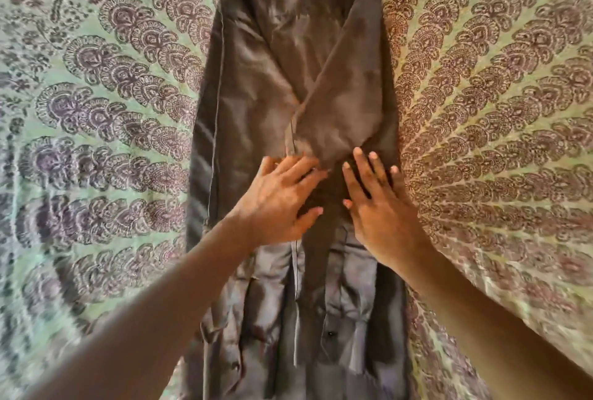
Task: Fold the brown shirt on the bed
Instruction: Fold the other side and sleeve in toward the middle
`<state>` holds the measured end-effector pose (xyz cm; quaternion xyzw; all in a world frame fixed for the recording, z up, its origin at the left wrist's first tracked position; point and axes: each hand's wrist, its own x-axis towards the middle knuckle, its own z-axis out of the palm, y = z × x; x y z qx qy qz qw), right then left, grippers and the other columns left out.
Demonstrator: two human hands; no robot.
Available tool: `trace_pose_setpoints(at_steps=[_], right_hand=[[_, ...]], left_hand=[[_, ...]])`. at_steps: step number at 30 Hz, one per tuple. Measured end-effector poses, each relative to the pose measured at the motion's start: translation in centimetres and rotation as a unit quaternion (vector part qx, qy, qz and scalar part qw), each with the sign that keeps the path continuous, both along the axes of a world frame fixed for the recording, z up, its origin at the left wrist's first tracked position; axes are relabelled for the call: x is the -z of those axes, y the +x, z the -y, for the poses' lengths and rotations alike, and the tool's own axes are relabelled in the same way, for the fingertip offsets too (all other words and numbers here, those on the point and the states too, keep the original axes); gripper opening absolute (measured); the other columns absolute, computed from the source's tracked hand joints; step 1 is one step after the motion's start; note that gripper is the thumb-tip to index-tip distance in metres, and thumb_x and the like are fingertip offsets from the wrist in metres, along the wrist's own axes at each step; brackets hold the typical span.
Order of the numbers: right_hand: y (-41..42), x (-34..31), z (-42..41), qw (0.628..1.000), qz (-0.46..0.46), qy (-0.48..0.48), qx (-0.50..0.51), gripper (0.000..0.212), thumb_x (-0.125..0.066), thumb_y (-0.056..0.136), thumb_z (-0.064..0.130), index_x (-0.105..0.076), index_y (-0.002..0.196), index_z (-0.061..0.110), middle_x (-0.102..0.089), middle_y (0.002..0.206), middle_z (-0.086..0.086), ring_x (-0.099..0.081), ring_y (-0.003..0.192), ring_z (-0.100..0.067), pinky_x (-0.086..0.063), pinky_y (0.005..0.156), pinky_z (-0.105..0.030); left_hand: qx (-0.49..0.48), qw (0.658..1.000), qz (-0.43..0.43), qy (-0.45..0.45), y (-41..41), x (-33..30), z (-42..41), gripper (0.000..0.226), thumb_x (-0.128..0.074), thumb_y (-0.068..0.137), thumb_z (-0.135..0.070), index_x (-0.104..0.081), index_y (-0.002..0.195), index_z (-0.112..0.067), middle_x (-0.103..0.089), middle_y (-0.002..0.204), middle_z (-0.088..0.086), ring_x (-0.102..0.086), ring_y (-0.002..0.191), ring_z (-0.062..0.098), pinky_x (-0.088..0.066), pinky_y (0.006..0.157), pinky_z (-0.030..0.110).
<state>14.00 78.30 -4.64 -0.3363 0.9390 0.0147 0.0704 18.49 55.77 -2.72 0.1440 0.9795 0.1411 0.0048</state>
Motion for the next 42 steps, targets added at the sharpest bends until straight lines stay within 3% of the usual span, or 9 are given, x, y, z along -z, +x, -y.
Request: trace_pose_setpoints(at_steps=[7,12,19,22,24,27,32,37,42], right_hand=[[8.8,-1.7,-2.8,0.997,0.069,0.021,0.004,0.075,-0.044,0.100,0.057,-0.028,0.162,0.018,-0.012,0.172,-0.015,-0.015,0.158,-0.035,-0.023,0.123,-0.060],[13.4,-2.3,-4.4,0.995,0.096,0.012,-0.005,0.081,-0.050,0.097,0.057,-0.024,0.163,0.019,-0.008,0.173,-0.013,-0.013,0.159,-0.034,-0.025,0.123,-0.059],[16.8,-2.6,-6.4,0.992,0.119,0.015,-0.024,0.077,-0.040,0.099,0.059,-0.019,0.164,0.024,0.000,0.173,-0.011,-0.006,0.160,-0.031,-0.022,0.125,-0.057],[17.0,-2.7,-6.8,0.992,0.123,0.012,-0.029,0.075,-0.038,0.101,0.060,-0.017,0.165,0.025,0.002,0.173,-0.012,-0.003,0.160,-0.031,-0.019,0.126,-0.055],[17.3,-2.9,-6.8,0.992,0.122,-0.004,-0.033,0.070,-0.037,0.103,0.059,-0.027,0.163,0.023,-0.003,0.173,-0.013,-0.008,0.160,-0.032,-0.021,0.126,-0.054],[18.1,-3.0,-6.4,0.985,0.134,-0.109,0.018,0.051,-0.051,0.104,0.042,-0.056,0.146,0.014,-0.023,0.169,-0.014,-0.032,0.153,-0.032,-0.043,0.116,-0.050],[19.4,-3.6,-4.3,0.921,0.150,-0.257,0.251,0.037,-0.081,0.087,0.009,-0.069,0.121,0.002,-0.049,0.152,-0.013,-0.058,0.132,-0.028,-0.053,0.105,-0.035],[19.1,-4.1,-2.6,0.858,0.185,-0.291,0.380,0.051,-0.087,0.079,0.013,-0.065,0.125,0.013,-0.065,0.100,-0.004,-0.065,0.086,-0.022,-0.059,0.075,-0.044],[18.7,-5.1,-2.8,0.829,0.236,-0.309,0.401,0.056,-0.087,0.080,0.009,-0.064,0.130,0.014,-0.062,0.079,0.009,-0.063,0.068,0.001,-0.049,0.059,-0.013]], left_hand=[[0.032,0.984,0.122,-0.124,4.7,-0.2,0.0,0.130,-0.057,0.069,-0.089,-0.011,0.167,-0.016,0.001,0.176,0.005,-0.008,0.161,0.028,-0.021,0.122,0.057],[0.027,0.988,0.104,-0.108,7.7,-0.6,-1.7,0.106,-0.055,0.083,-0.079,-0.025,0.165,-0.018,-0.014,0.174,-0.001,-0.020,0.158,0.032,-0.028,0.119,0.061],[0.041,0.990,0.117,-0.062,13.1,-0.2,-2.5,0.091,-0.038,0.096,-0.071,-0.012,0.167,-0.021,0.002,0.176,-0.001,-0.002,0.162,0.026,-0.019,0.125,0.057],[0.004,0.996,0.089,-0.020,14.7,-1.0,-3.0,0.074,-0.043,0.103,-0.058,-0.031,0.163,-0.017,-0.023,0.172,0.004,-0.027,0.155,0.031,-0.031,0.119,0.052],[-0.090,0.994,0.056,0.008,16.3,-1.6,-3.7,0.054,-0.052,0.101,-0.042,-0.051,0.147,-0.013,-0.047,0.148,0.011,-0.049,0.123,0.034,-0.046,0.096,0.052],[-0.296,0.951,0.087,0.032,18.8,-2.1,-4.5,0.036,-0.060,0.095,-0.027,-0.052,0.125,-0.010,-0.045,0.122,0.016,-0.044,0.102,0.032,-0.049,0.082,0.053],[-0.523,0.821,0.195,0.121,20.4,-2.0,-3.6,0.055,-0.063,0.099,-0.041,-0.044,0.136,-0.006,-0.034,0.146,0.027,-0.035,0.131,0.049,-0.038,0.109,0.067],[-0.578,0.768,0.125,0.246,19.7,-2.7,-3.7,0.047,-0.064,0.100,-0.040,-0.046,0.128,-0.007,-0.045,0.131,0.019,-0.047,0.120,0.041,-0.044,0.102,0.057],[-0.599,0.746,0.115,0.269,18.5,-2.7,-3.2,0.034,-0.060,0.102,-0.020,-0.045,0.129,-0.005,-0.055,0.130,0.020,-0.051,0.120,0.039,-0.044,0.105,0.057]])
